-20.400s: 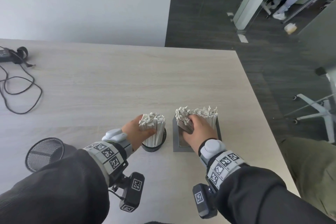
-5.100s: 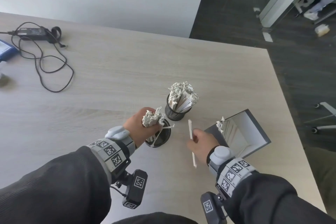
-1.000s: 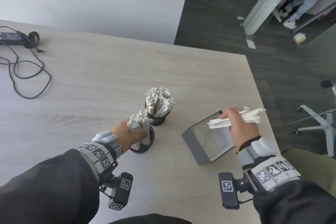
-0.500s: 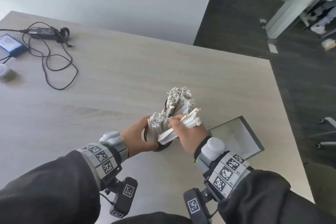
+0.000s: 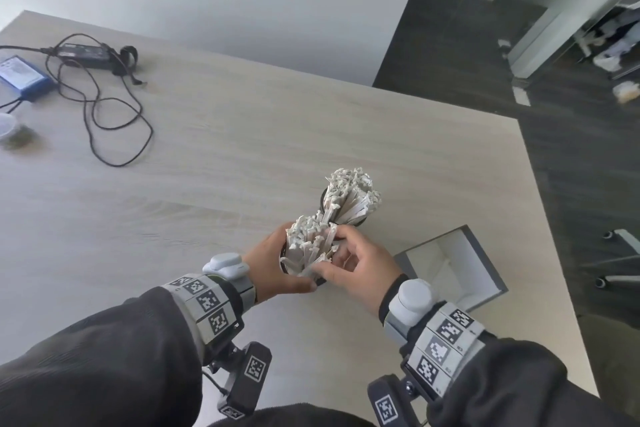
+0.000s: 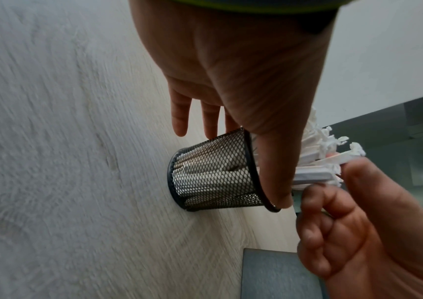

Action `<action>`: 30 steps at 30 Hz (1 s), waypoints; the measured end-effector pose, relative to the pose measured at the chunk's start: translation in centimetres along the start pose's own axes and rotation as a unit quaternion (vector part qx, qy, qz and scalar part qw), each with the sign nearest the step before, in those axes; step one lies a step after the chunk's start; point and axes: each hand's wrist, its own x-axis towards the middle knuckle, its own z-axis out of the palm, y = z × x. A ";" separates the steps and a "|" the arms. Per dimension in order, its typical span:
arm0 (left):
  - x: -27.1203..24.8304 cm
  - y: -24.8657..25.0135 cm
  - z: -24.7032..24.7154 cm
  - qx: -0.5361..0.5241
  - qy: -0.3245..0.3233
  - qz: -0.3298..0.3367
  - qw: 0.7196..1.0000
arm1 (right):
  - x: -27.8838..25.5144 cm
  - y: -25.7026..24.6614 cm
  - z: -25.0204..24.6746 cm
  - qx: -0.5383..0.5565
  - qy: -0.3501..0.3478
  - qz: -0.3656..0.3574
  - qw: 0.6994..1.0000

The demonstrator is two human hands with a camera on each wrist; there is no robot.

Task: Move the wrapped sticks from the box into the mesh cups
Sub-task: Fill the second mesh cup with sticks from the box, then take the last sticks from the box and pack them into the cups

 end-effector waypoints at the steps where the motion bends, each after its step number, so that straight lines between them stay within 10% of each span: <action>1: 0.2 0.1 0.0 0.001 -0.008 -0.005 1.000 | -0.3 0.4 -0.4 0.014 0.015 -0.005 1.000; 10: 1.2 0.3 0.9 0.041 -0.043 -0.014 0.998 | -3.1 5.6 -8.4 -0.049 0.175 0.046 0.982; 15: 1.4 0.2 1.2 0.034 -0.030 -0.034 0.998 | -5.5 9.8 -12.5 -0.202 0.014 0.085 0.976; 19: 1.4 0.2 0.9 0.039 -0.006 -0.049 0.998 | -6.3 9.9 -11.5 -0.405 -0.179 0.061 0.894; 30: 0.9 5.5 -1.9 0.086 0.157 0.098 0.979 | -3.7 6.6 -7.5 -0.222 -0.114 0.132 0.959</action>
